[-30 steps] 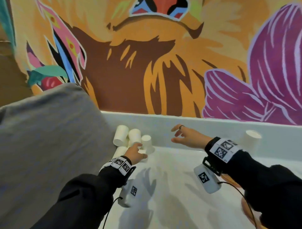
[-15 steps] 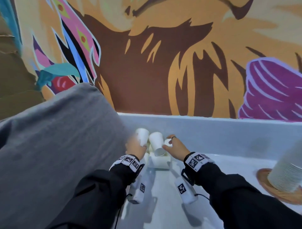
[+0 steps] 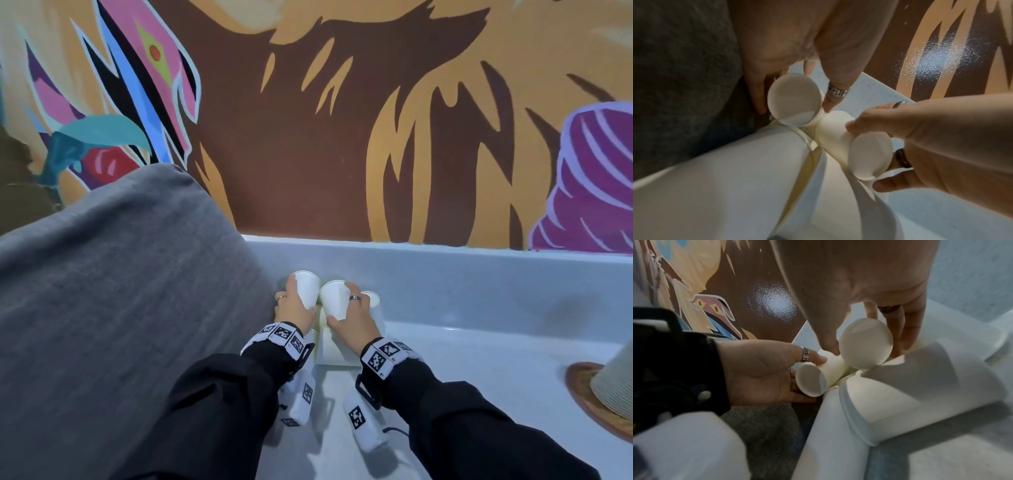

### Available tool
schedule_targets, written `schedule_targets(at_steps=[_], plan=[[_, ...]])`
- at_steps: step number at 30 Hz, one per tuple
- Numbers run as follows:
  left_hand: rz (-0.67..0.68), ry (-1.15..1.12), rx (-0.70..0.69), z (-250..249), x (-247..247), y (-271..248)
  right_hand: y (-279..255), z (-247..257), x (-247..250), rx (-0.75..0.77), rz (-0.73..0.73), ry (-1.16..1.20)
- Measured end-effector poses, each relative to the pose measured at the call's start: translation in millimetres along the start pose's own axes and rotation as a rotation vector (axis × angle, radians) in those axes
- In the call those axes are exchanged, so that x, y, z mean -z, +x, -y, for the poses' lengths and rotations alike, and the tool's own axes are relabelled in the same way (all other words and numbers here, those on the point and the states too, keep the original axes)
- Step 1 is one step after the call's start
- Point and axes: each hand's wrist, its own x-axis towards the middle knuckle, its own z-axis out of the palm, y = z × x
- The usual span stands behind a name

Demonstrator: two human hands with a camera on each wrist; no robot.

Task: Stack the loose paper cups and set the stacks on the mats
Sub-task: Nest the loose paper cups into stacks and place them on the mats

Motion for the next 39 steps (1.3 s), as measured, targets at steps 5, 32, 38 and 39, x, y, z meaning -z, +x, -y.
schedule_targets(at_steps=[5, 32, 38, 39], plan=[[0.0, -0.023, 0.02, 1.5, -0.8, 3.4, 0.1, -0.9, 1.3, 0.013, -0.049, 0.111], [0.162, -0.614, -0.331, -26.5, 18.4, -136.3, -97.9, 52.6, 112.5, 0.28, -0.176, 0.918], [0.189, -0.624, -0.353, -35.2, 29.4, -149.5, -115.4, 55.5, 111.9, 0.31, -0.093, 0.856], [0.188, -0.617, -0.359, -36.4, 31.1, -150.7, -117.8, 55.8, 112.2, 0.308, -0.06, 0.864]])
